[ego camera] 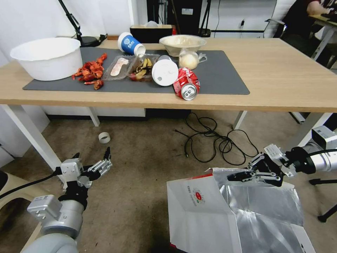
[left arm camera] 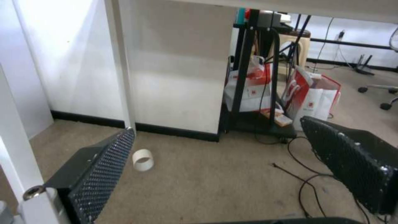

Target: Pick up the food delivery bag from the floor and place it on the table.

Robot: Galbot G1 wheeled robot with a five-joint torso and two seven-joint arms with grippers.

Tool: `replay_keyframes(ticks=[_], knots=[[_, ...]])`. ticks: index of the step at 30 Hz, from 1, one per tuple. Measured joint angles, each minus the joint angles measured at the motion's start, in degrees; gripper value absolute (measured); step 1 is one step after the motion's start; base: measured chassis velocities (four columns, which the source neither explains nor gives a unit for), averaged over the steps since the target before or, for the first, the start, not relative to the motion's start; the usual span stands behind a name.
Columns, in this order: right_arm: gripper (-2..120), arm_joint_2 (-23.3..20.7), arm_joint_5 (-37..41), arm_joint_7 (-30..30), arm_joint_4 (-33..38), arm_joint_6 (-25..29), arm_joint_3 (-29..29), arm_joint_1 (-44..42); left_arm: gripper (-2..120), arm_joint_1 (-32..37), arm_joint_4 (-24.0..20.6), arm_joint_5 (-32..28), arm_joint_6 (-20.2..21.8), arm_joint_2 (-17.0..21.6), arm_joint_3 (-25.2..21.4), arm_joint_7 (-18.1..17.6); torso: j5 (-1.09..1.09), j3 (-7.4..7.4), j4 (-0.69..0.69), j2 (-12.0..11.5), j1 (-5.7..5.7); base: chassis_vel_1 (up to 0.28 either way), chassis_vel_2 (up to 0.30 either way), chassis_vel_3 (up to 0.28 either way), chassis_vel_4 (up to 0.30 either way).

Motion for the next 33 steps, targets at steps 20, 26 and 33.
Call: replay_keyframes(ticks=[20,26,33], knots=[[0,-0.1,0.0,0.0,0.2,0.0,0.2,-0.1,100,0.0,0.0,0.0,0.0,0.0,0.0,0.0,0.00,1.26,0.00,1.9,0.62,0.000,0.000,0.000,0.000],[0,-0.1,0.1,0.0,0.2,0.0,0.3,-0.1,100,-0.1,0.0,0.0,0.0,0.1,0.0,0.0,0.00,1.64,0.00,2.4,0.75,0.000,0.000,0.000,0.000],[0,-0.1,0.1,-0.1,0.0,0.0,0.3,0.0,100,-0.2,0.0,0.0,0.0,0.2,0.0,0.1,0.00,2.22,0.00,3.2,1.02,0.000,0.000,0.000,0.000]])
